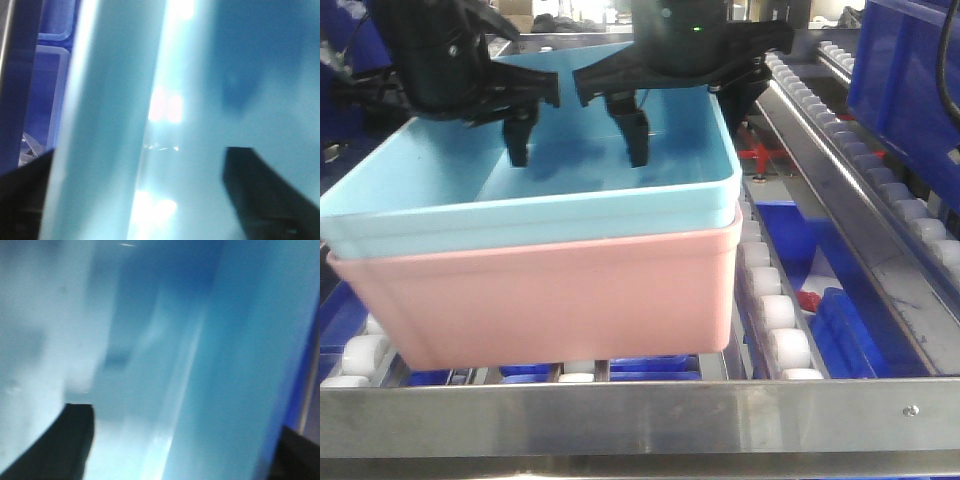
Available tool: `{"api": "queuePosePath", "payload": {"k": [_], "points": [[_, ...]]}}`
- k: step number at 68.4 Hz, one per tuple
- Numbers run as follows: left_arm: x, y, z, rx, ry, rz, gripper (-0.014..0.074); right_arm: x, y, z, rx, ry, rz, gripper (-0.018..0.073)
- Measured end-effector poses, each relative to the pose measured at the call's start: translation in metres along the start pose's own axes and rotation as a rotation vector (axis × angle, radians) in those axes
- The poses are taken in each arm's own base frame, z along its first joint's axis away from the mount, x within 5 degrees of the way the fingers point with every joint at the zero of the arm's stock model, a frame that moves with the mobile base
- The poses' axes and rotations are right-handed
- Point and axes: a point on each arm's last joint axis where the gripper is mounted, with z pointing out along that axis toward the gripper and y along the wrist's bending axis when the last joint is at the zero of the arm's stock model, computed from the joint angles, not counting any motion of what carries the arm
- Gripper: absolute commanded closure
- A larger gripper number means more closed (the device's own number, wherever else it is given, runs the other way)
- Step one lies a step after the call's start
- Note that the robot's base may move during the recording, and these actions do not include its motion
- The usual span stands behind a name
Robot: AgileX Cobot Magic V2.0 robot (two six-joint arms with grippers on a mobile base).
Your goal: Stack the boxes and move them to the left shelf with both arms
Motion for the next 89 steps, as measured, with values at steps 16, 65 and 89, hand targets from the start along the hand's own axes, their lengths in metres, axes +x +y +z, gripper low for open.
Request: {"api": "queuePosePath", "payload": {"k": [16, 65, 89], "points": [[-0.018, 0.001, -0.018, -0.079, 0.024, 0.017, 0.0035, -0.008, 0.000, -0.011, 0.004, -0.003, 0.018, -0.0043], [-0.036, -0.019, -0.096, 0.001, 0.093, 0.144, 0.0377, -0.030, -0.026, -0.100, -0.031, -0.145, 0.088, 0.0398], [-0.016, -0.022, -0.100, -0.015, 0.098, 0.234, 0.0589, -0.029, -0.032, -0.109, -0.003, -0.156, 0.046, 0.0505]]}}
